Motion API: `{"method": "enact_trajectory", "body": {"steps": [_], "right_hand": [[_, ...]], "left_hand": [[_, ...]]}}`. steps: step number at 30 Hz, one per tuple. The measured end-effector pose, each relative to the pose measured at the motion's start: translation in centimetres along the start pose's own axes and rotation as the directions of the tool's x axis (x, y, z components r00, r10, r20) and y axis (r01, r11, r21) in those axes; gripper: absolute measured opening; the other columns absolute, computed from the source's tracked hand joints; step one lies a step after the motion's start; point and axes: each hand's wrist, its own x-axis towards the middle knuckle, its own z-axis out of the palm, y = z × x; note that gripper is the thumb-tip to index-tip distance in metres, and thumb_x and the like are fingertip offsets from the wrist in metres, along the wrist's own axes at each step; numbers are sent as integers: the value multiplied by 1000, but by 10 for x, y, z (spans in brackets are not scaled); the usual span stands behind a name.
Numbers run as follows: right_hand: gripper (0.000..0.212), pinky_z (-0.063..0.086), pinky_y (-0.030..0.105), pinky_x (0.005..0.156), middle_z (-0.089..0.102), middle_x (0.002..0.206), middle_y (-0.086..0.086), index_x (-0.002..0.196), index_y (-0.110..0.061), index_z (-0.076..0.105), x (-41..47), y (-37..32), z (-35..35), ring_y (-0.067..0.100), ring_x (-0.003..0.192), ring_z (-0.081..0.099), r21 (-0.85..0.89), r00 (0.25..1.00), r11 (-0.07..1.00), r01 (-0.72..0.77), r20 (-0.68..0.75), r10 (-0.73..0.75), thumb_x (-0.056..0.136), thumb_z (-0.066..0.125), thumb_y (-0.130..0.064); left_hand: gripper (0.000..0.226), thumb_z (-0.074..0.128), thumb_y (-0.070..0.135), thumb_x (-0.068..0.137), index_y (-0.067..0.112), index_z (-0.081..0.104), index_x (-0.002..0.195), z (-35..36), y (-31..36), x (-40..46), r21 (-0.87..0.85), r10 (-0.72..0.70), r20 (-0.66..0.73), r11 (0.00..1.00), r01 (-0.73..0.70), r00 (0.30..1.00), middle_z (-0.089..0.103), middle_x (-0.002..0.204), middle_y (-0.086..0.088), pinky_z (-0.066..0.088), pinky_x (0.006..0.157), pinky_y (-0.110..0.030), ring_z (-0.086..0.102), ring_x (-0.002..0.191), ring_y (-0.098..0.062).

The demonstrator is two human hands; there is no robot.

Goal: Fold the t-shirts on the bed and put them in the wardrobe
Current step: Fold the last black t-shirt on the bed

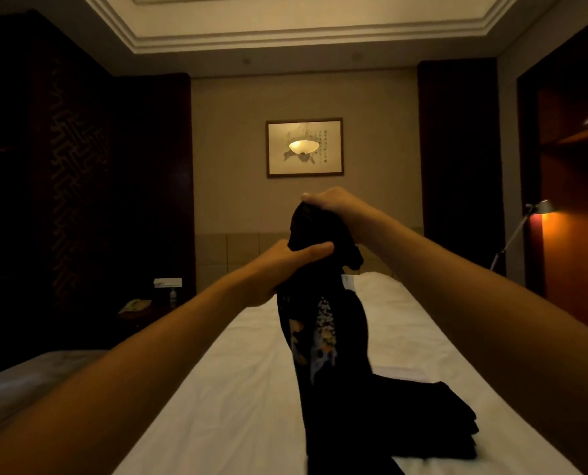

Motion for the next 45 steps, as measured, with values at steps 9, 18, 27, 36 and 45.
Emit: {"method": "enact_trajectory", "body": {"steps": [9,18,27,36,45], "right_hand": [[39,59,37,77,65,112,14,121,-3,61,-3,41,5,26,95,66,416,972,890,-187,212,105,99,53,-34],[90,47,43,90,60,129,15,129,-6,54,-22,89,12,32,119,55,344,827,799,-493,471,307,91,12,-76],[48,47,31,86,65,111,5,117,-14,63,-40,84,29,20,102,60,325,939,918,-228,322,120,93,51,-54],[18,55,27,67,72,85,4,93,-12,71,-41,88,50,15,76,68,502,995,863,50,-96,-2,99,57,-22],[21,54,28,60,67,88,8,95,-13,65,-21,53,6,20,74,65,358,1000,934,13,-19,-7,101,52,-28]], "left_hand": [[30,56,45,95,24,60,116,-17,5,3,-268,-74,-182,963,23,981,73,109,-6,58,73,-33,72,96,-23],[44,65,43,91,8,59,117,-40,6,-1,-418,-201,-434,909,1,878,70,108,-12,56,69,-36,69,95,-28],[39,59,31,97,4,53,124,-49,5,2,-476,-258,-597,876,-77,759,63,93,-8,52,58,-32,64,79,-23],[38,60,36,96,5,57,118,-51,-9,-4,-496,-294,-512,868,1,807,66,107,-12,55,69,-39,66,93,-29],[58,59,59,86,4,69,104,-69,-49,-27,-75,-220,-401,975,207,889,69,103,-15,50,77,-35,66,90,-30]]}}
